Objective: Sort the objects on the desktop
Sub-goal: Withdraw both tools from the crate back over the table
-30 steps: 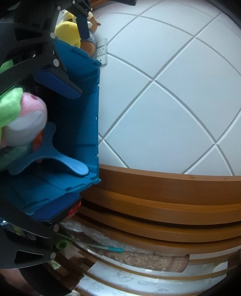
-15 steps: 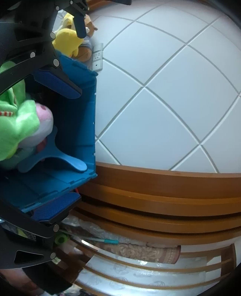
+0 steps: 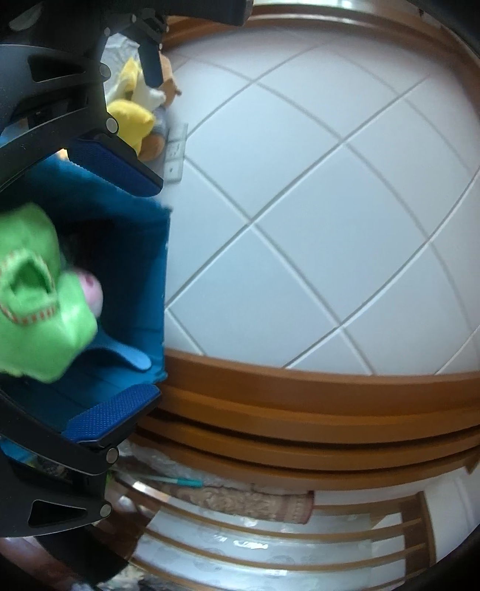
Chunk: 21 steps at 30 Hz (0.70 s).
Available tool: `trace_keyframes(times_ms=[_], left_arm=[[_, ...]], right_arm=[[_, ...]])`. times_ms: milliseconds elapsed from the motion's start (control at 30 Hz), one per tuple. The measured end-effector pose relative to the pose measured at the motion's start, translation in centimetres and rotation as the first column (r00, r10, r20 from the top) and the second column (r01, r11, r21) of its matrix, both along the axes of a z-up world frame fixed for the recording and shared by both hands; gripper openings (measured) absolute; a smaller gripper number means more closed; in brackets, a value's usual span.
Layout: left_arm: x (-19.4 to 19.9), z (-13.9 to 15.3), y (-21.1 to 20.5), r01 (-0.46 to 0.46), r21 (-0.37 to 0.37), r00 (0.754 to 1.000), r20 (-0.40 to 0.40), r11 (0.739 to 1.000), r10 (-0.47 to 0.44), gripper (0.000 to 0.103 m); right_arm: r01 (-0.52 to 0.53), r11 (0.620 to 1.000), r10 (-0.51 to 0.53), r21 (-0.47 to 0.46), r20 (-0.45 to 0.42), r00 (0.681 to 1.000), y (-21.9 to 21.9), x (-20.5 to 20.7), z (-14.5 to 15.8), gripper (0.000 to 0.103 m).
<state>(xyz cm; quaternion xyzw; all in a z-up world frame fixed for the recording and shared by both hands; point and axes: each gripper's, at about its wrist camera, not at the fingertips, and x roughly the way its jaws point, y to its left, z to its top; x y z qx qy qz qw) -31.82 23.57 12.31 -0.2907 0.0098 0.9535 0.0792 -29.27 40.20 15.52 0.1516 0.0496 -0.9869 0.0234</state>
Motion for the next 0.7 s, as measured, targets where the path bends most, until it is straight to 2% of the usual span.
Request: trace_keyframes(times_ms=[133,333,533,700], left_arm=[[3.5,0.1,-4.4,-0.016,0.004,1.000,-0.019,1.000,0.016,0.103],[7.1,-1.1,-11.0,-0.048,0.018,0.999,0.001,0.999,0.048,0.103],[9.5,-3.2,-16.6,-0.078,0.024,0.997,0.027,0.997,0.078,0.103],[10.9,-5.5,-19.8,-0.111,0.020,0.992,0.054,0.994,0.110,0.103]], right_arm=[[-0.037,0.999,0.037,-0.002,-0.021,0.999,-4.4,3.2,0.8,0.103],[-0.082,0.997,0.082,0.004,-0.017,0.997,-11.1,6.5,0.7,0.103],[-0.101,0.995,0.102,-0.017,0.008,0.995,-16.4,8.9,-1.0,0.103],[-0.104,0.995,0.104,-0.006,0.030,0.994,-19.7,10.5,-3.8,0.103]])
